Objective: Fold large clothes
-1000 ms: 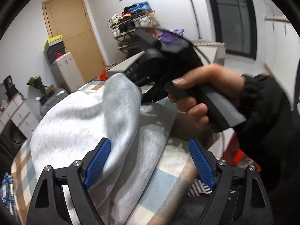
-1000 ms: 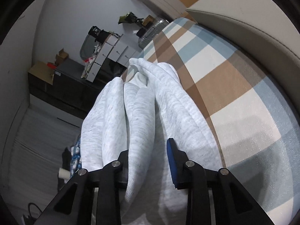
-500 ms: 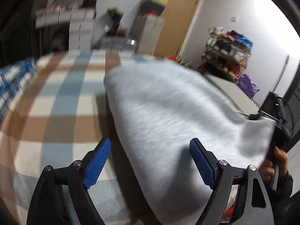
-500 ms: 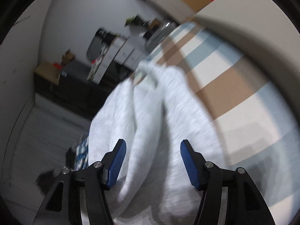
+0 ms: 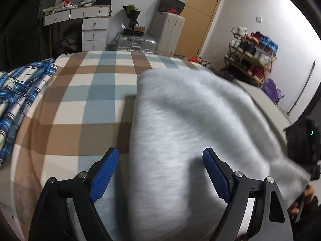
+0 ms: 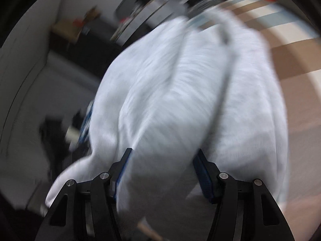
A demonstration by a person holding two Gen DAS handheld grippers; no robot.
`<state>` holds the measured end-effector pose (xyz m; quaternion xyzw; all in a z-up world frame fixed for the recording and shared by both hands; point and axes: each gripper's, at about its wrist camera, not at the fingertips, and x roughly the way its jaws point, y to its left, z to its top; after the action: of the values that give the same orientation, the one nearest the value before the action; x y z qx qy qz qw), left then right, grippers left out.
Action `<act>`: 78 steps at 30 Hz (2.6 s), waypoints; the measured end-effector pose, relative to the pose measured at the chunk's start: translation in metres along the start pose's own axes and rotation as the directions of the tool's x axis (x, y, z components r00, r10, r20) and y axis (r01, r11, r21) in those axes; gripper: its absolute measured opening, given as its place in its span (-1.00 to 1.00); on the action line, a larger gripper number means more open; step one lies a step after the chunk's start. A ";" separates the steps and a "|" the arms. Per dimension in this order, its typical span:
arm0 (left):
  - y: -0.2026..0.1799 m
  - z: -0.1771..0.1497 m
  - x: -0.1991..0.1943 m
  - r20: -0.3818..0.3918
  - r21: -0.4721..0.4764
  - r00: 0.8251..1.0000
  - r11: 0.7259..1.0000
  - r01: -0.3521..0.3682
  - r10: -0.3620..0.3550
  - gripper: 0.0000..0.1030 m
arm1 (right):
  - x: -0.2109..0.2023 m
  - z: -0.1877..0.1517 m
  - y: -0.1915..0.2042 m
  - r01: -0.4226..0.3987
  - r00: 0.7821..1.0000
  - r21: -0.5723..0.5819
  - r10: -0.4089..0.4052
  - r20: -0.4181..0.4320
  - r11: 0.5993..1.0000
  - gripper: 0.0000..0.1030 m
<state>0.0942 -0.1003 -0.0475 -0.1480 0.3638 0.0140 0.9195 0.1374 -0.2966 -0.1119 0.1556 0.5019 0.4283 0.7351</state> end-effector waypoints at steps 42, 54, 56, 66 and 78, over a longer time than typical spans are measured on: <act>-0.073 0.008 0.053 -0.027 0.260 0.999 0.965 0.036 -0.030 0.62 | -0.076 0.055 -0.031 0.233 0.925 0.175 -0.274 0.263 0.956 -0.10; -0.074 0.007 0.051 -0.016 0.257 1.000 0.966 0.027 -0.023 0.62 | -0.060 0.007 -0.015 0.074 0.973 0.254 -0.126 0.195 0.964 0.22; -0.074 0.006 0.049 -0.015 0.250 1.000 0.968 0.025 -0.022 0.62 | -0.050 0.009 -0.020 0.107 0.975 0.274 -0.155 0.158 0.956 0.31; -0.051 0.013 -0.004 0.092 0.117 0.988 0.987 0.110 -0.121 0.62 | -0.093 0.006 0.067 0.092 0.889 -0.047 -0.061 0.454 0.995 -0.93; -0.079 -0.008 0.003 -0.005 0.200 0.990 0.969 0.142 -0.144 0.62 | -0.074 -0.018 -0.045 0.209 0.902 0.258 -0.288 0.322 0.943 -0.50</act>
<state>0.1019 -0.1786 -0.0340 -0.0807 0.3472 -0.0884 0.9301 0.1330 -0.3845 -0.1047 0.2441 0.4203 0.2377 0.8410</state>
